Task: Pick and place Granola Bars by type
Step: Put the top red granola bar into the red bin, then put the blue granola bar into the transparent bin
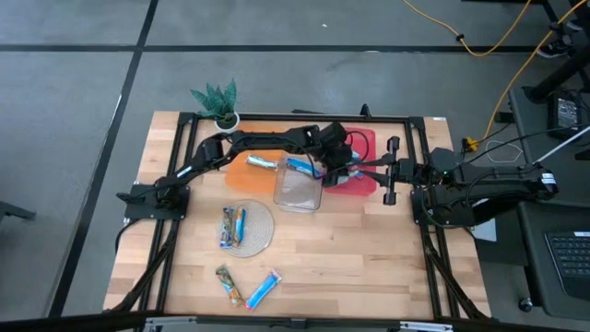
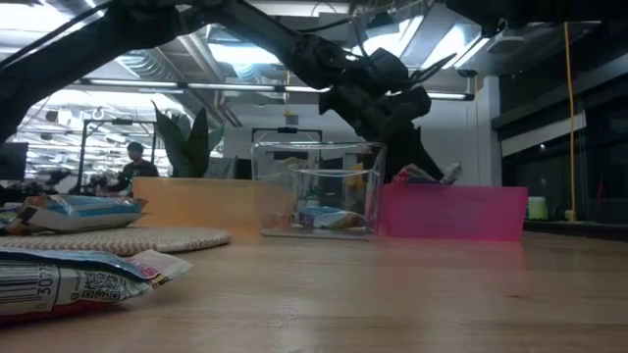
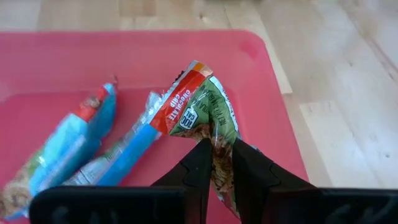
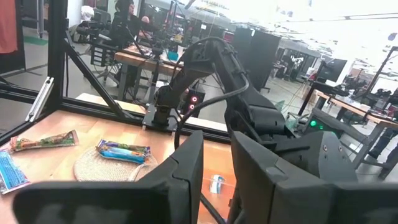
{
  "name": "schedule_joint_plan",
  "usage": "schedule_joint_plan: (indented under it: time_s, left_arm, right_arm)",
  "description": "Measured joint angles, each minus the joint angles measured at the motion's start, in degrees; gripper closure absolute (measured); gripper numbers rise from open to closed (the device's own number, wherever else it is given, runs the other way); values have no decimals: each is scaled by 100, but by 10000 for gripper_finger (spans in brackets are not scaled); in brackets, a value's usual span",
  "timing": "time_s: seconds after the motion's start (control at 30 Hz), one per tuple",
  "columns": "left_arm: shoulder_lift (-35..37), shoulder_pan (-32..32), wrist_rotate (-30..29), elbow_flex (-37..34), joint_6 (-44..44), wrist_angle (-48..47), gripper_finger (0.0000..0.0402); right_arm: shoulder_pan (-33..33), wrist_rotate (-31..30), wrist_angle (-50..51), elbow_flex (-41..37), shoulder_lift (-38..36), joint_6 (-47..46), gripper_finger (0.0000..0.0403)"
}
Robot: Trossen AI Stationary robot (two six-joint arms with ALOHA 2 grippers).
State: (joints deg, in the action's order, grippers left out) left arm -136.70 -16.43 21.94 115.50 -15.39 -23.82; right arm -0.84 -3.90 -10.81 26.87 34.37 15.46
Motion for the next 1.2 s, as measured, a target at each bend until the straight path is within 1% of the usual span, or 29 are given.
schedule_joint_plan:
  time_s: [0.47, 0.53, 0.63, 0.93, 1.07, 1.2]
  left_arm:
    - [-20, 0, -16, 7, 109, -36, 354]
    - [-20, 0, -18, 7, 111, -32, 348]
    - [-20, 1, -18, 7, 120, -36, 326]
    - [33, 31, -57, 6, 130, -91, 236]
    - [252, 32, -285, 5, 122, -130, 214]
    - [578, 31, -420, 7, 64, -377, 205]
  right_arm:
    - [-2, 0, 0, 0, 0, -2, 315]
    - [-2, 1, 0, 0, 0, -2, 315]
    - [0, 1, 0, 0, 0, -2, 315]
    - [-1, 0, 0, 0, 0, -1, 315]
    - [0, 0, 0, 0, 0, -2, 315]
    - [-1, 0, -1, 0, 0, -2, 315]
